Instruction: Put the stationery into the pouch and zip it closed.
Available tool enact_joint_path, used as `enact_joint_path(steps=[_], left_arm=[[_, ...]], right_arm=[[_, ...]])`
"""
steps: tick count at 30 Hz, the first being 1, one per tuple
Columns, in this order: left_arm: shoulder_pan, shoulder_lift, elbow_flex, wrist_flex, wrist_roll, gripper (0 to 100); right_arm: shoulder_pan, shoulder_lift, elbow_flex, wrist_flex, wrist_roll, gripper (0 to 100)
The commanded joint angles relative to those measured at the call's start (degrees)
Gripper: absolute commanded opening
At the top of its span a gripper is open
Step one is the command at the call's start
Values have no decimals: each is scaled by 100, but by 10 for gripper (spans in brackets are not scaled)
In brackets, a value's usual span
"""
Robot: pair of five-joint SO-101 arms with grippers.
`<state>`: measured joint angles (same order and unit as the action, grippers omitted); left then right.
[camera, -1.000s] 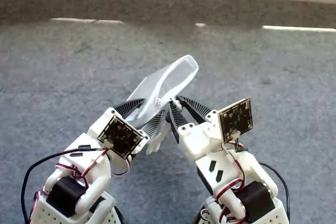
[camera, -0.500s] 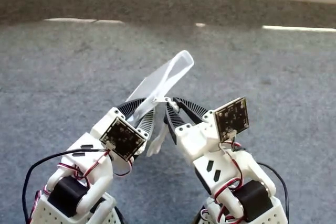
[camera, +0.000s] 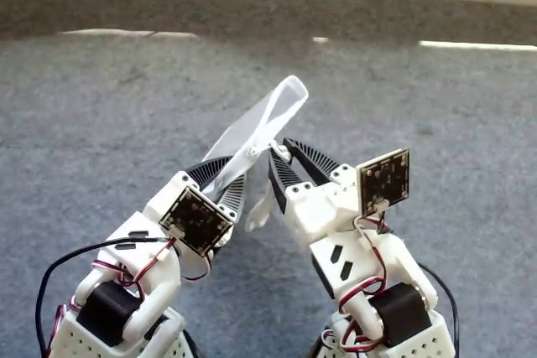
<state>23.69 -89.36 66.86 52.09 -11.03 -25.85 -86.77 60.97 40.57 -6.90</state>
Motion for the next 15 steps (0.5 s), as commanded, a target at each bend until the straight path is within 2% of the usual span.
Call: enact_joint_path(steps=[1,8,15], left_arm=[[-268,-66,-48,246,26,4],[-268,-66,-48,255,26,4],[-268,-66,-48,264,18,3]], right_arm=[[629,-48,-75,-321,-79,4],[892,-31,154,-796,-316,4],[901,-31,171,-796,-325,4]])
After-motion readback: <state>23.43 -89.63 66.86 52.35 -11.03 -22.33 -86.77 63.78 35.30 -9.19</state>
